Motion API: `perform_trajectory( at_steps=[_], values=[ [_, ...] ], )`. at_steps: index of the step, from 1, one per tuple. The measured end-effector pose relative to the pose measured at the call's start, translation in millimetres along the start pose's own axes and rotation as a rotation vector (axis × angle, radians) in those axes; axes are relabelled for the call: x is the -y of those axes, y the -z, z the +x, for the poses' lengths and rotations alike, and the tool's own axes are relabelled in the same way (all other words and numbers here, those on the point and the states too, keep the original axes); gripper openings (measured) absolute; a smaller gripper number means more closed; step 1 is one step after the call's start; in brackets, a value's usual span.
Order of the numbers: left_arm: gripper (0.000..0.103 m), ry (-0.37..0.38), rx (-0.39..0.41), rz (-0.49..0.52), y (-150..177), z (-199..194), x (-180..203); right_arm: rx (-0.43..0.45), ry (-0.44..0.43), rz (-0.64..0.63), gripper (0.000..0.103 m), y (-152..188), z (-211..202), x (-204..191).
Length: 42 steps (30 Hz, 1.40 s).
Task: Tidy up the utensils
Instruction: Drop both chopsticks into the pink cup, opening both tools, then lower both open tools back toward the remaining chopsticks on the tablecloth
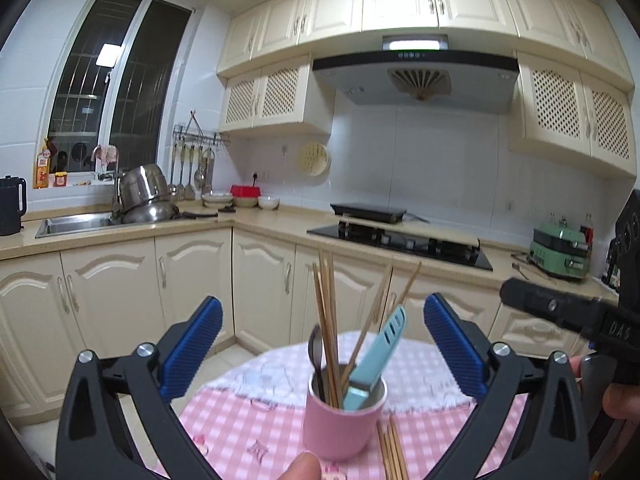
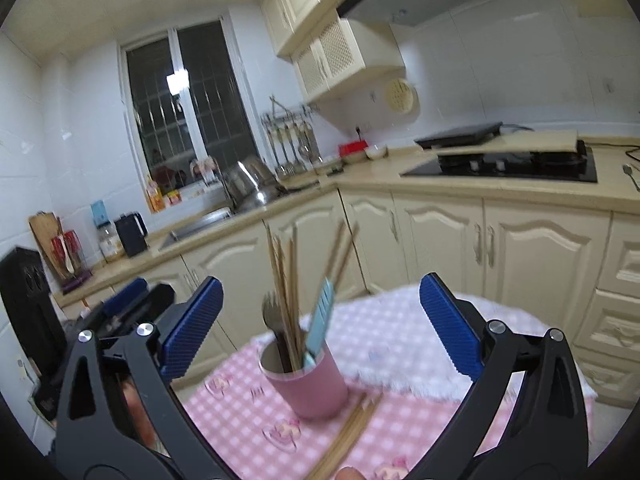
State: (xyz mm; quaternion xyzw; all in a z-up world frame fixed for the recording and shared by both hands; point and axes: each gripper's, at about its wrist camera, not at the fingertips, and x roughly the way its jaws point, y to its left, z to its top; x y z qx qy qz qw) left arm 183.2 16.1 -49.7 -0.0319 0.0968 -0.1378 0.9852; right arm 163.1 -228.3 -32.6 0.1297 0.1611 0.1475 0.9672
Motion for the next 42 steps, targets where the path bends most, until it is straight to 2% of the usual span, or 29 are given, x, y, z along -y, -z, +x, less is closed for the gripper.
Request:
perform_trajectory(
  at_steps=[12,15,20,24,27,37,42],
  values=[
    [0.099,0.013,-0.118,0.0,24,-15,3,-0.166,0.073,0.082,0.097,43,-15,22],
    [0.099,0.013,-0.164,-0.006,32,-9,3,-0.235,0.138,0.091,0.097,56,-9,27],
    [0.099,0.019,-0.223,0.001,49,-2,4,-0.363,0.189,0.059,0.097,78,8,31],
    [0.099,0.017,-0.272,-0.013,66,5,1,-0.492,0.207,0.01,0.097,110,29,24],
    [0.099,0.014,-0.307,-0.02,77,10,-1,-0.553,0.226,-0.015,0.097,131,40,21],
    [0.099,-0.004,-0.405,-0.024,106,23,-11,-0.646,0.257,-0.088,0.097,159,66,10],
    [0.099,-0.005,-0.441,-0.02,116,27,-13,-0.66,0.279,-0.132,0.097,164,71,5]
  ],
)
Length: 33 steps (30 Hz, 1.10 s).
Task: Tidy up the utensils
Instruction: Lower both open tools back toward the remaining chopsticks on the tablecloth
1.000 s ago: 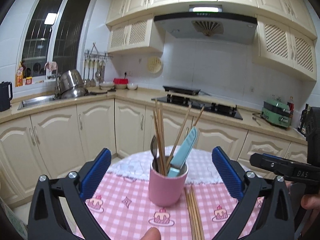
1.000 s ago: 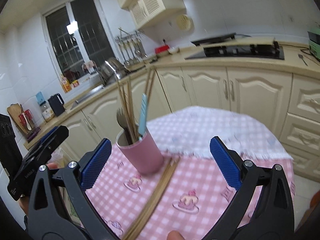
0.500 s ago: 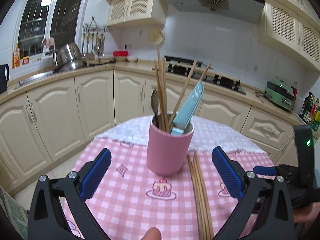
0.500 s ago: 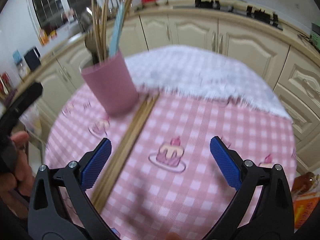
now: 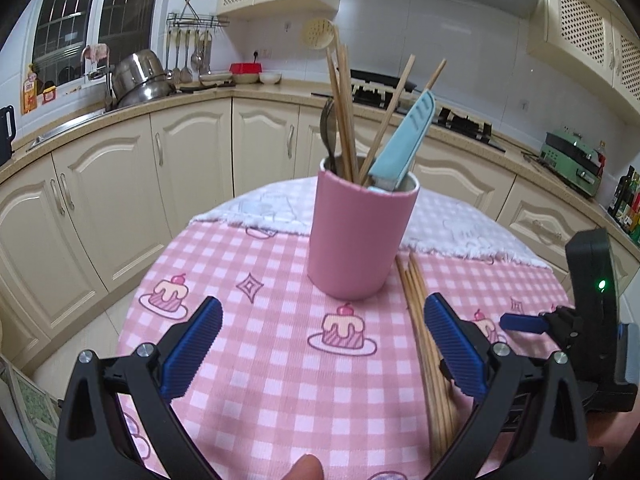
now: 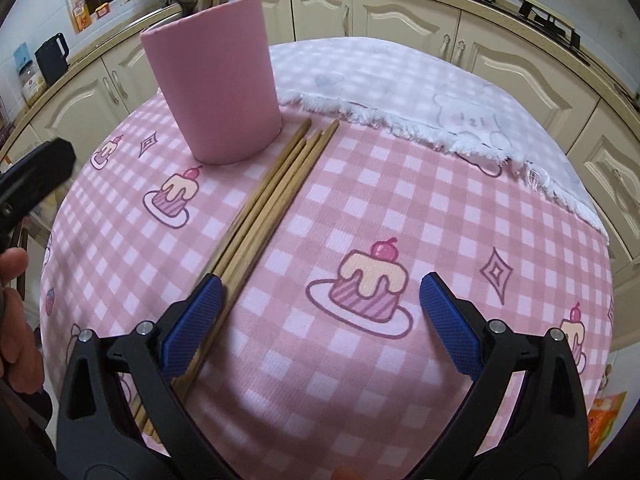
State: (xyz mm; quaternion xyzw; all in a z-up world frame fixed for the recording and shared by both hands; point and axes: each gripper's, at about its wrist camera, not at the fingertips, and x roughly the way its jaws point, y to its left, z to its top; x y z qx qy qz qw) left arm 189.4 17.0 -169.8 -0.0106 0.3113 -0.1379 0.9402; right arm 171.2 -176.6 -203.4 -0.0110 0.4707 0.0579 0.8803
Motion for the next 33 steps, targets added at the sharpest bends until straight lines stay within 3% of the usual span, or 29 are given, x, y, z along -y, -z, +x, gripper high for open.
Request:
perform_trajectory(
  at_steps=[6,33],
  values=[
    [0.099,0.001,-0.029,0.02,3,8,3,-0.024,0.058,-0.043,0.097,-2,-2,-5],
    [0.099,0.014,-0.102,0.018,4,23,5,-0.049,0.035,-0.023,0.097,-2,1,-13]
  ],
)
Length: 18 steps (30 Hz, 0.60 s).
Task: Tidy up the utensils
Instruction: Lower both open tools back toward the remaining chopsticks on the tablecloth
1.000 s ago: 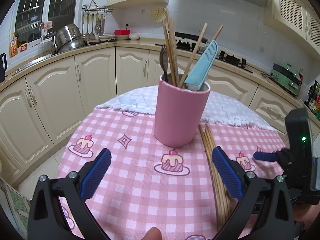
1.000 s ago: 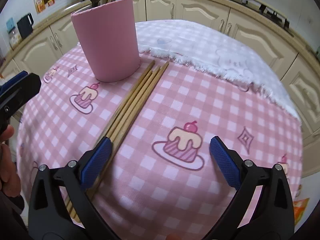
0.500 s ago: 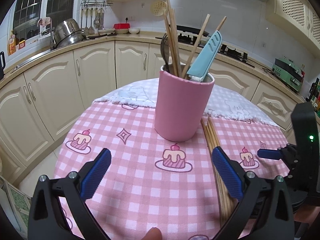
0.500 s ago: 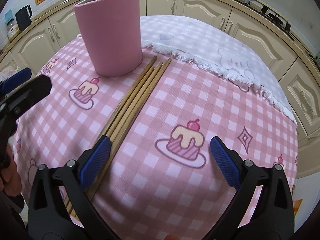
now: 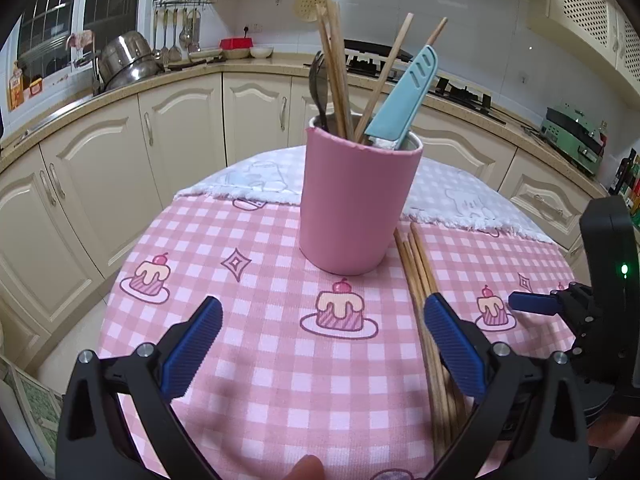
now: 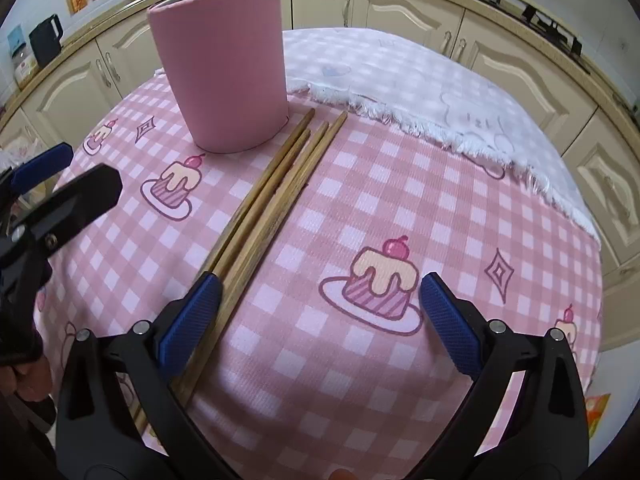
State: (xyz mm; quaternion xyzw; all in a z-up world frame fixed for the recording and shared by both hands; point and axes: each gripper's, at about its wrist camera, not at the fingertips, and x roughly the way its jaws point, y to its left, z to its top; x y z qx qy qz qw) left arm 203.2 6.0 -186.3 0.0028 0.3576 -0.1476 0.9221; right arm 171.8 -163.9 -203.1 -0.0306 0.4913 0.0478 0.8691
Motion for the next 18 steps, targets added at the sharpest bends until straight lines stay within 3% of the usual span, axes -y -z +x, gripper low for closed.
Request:
perform_trajectory(
  at_steps=[9,18],
  values=[
    [0.099,0.033,-0.062,0.061,5,11,11,-0.016,0.002,-0.013,0.097,10,1,3],
    [0.099,0.047,-0.202,0.129,15,44,30,-0.004,-0.013,-0.021,0.097,21,-7,26]
  ],
)
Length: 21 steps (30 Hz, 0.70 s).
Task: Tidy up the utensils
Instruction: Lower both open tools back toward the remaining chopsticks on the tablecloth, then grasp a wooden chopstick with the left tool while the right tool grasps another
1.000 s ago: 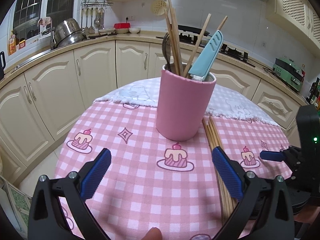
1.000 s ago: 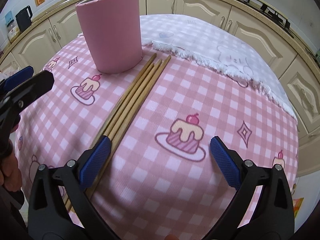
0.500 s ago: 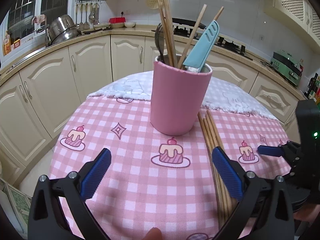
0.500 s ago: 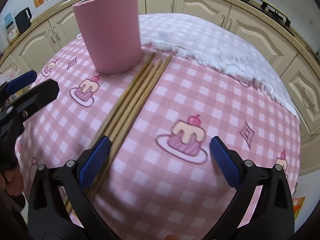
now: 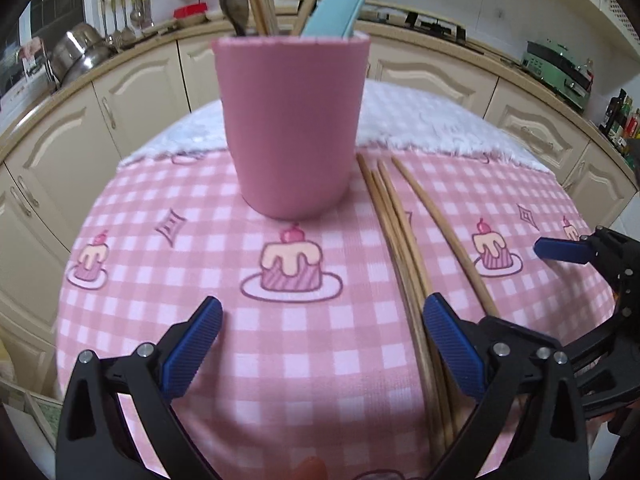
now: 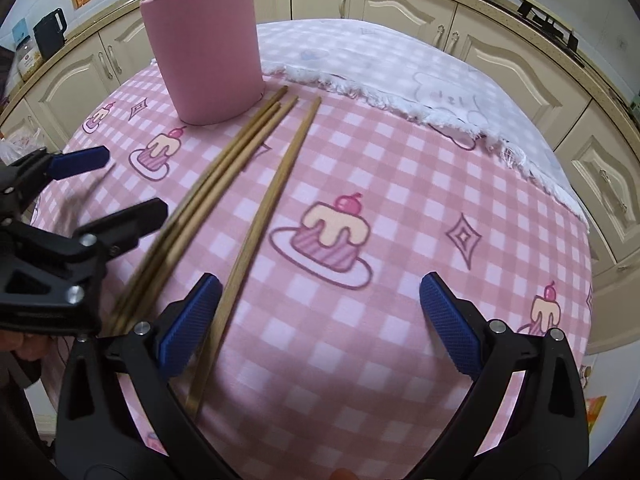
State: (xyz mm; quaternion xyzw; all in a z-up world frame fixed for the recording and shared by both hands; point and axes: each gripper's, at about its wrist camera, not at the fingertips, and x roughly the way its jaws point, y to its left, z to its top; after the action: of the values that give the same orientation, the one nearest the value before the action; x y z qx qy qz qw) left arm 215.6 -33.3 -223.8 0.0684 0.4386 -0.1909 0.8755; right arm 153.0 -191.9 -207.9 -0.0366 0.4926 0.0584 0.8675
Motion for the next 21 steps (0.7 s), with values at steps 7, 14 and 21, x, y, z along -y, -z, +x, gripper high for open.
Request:
perform_trajectory(
  at_steps=[7,14,21],
  values=[
    [0.099,-0.012,-0.024,0.025,-6,9,3,0.01,-0.01,-0.003,0.097,2,0,3],
    [0.099,-0.066,-0.053,0.046,-24,25,7,0.008,0.003,0.005,0.097,-3,1,8],
    [0.098,-0.071,-0.069,0.077,-44,35,15,0.007,0.005,0.038,0.097,-25,13,18]
  ],
)
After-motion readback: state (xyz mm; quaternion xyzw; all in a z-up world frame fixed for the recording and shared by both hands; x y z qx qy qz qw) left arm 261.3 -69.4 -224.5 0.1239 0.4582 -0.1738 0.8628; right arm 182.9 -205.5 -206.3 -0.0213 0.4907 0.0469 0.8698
